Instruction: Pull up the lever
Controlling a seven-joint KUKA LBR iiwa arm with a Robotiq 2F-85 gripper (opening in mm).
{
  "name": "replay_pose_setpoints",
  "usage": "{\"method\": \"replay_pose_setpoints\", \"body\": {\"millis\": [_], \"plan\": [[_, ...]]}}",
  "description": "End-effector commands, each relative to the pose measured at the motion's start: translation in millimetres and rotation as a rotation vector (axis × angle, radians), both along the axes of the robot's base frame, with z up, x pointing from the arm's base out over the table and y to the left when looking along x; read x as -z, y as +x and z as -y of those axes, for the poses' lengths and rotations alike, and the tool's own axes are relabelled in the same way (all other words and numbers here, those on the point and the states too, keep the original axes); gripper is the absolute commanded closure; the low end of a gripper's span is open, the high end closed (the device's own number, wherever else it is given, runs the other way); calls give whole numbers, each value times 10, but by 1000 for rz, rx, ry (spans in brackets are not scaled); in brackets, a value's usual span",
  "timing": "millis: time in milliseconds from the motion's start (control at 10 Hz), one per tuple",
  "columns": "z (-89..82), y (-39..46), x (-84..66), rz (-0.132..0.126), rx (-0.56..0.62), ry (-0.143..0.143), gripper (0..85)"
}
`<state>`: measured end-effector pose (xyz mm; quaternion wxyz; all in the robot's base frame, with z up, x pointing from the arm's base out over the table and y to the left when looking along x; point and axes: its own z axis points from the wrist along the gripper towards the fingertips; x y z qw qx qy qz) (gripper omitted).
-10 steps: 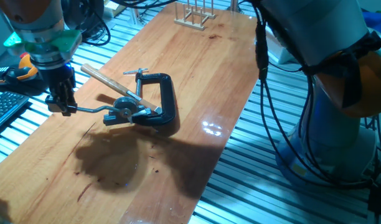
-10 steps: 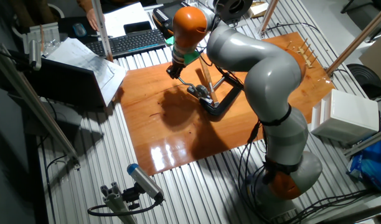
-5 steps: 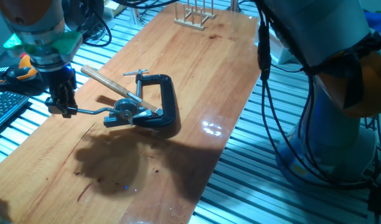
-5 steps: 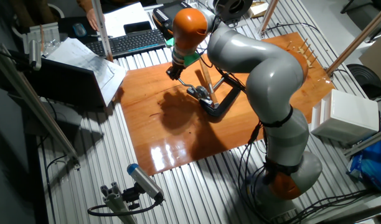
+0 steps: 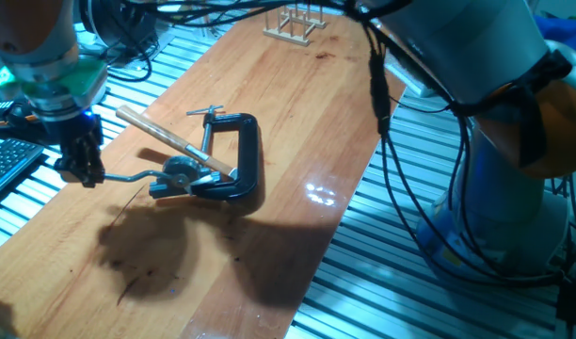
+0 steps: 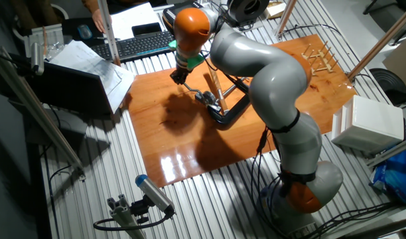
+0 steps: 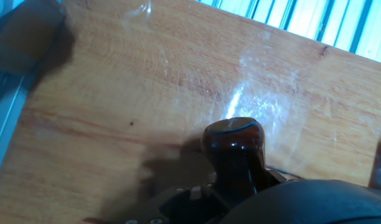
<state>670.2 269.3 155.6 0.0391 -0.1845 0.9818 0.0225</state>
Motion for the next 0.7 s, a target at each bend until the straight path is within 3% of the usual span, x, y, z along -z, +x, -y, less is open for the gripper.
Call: {"method": "replay_pose_setpoints", "body": {"millis": [0, 300, 400, 500, 600], "plan": [[-8, 18, 17, -4, 0, 1, 850], [-34, 30, 35, -24, 6, -1, 850], [-42, 36, 44, -26, 14, -3, 680], [-44, 48, 50, -27, 28, 0, 680], [-44, 65, 62, -29, 32, -5, 510]]}}
